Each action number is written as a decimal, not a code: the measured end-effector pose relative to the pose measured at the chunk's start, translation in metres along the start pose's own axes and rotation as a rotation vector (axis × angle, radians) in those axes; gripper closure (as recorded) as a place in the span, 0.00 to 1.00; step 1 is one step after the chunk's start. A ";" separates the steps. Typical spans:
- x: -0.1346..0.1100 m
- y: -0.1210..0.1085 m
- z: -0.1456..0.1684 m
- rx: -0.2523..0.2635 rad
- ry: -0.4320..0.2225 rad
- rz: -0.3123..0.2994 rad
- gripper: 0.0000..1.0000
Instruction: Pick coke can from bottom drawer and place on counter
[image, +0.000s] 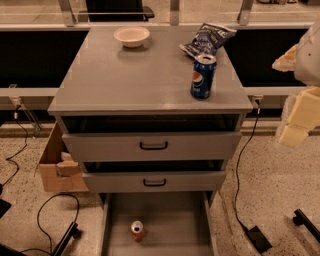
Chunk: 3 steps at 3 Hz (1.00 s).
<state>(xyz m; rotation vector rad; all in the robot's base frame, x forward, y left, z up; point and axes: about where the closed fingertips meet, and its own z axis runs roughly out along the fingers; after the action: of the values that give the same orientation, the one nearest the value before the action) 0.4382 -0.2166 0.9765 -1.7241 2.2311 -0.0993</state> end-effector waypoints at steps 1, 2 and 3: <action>0.000 0.000 0.000 0.000 0.000 0.000 0.00; 0.002 0.007 0.012 0.000 -0.077 0.028 0.00; 0.015 0.036 0.047 -0.011 -0.222 0.099 0.00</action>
Offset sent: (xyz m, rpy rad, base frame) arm -0.0122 0.0019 -0.0513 0.2943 -0.0428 -0.0270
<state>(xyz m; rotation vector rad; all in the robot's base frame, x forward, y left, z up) 0.4150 -0.2148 0.9201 -1.5435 2.1514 0.1211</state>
